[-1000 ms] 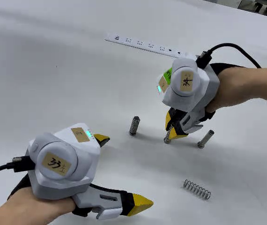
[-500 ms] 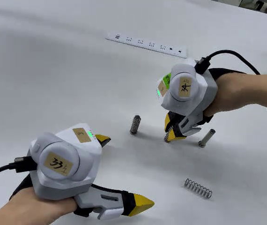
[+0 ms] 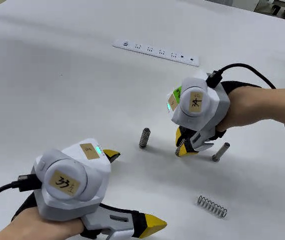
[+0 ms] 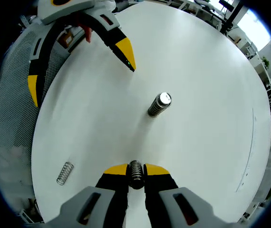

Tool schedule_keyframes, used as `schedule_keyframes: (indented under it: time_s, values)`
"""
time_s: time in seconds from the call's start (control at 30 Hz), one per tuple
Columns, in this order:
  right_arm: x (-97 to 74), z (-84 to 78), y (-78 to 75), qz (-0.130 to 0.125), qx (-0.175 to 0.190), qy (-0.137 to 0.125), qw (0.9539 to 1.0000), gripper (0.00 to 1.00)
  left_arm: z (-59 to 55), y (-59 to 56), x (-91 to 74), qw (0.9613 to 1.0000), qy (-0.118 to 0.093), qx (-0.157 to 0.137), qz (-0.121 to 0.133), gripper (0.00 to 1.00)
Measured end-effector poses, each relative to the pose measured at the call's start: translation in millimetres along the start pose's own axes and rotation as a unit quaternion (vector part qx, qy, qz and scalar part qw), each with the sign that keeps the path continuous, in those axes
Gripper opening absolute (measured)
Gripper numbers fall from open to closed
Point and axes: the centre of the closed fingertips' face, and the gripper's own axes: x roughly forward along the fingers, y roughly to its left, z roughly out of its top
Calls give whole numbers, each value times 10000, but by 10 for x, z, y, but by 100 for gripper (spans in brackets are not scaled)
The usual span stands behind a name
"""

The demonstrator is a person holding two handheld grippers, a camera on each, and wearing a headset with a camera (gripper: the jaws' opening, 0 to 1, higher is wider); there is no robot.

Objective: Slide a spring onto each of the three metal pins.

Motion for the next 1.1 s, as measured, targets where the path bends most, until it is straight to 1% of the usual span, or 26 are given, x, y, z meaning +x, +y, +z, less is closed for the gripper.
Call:
schedule_keyframes:
  time_s: [0.4, 0.8, 0.87, 1.1]
  values:
    - [54, -25, -12, -17, 55, -14, 10000, 13, -11, 16, 5, 10000, 35, 26, 16, 97]
    - [92, -35, -13, -15, 73, -5, 10000, 14, -16, 9, 13, 10000, 11, -14, 15, 97]
    - [91, -36, -12, -18, 84, -8, 10000, 16, -17, 10, 13, 10000, 11, -7, 16, 97]
    - [41, -31, -52, -143, 110, -115, 9998, 28, -8, -5, 7, 10000, 4, 7, 11, 97]
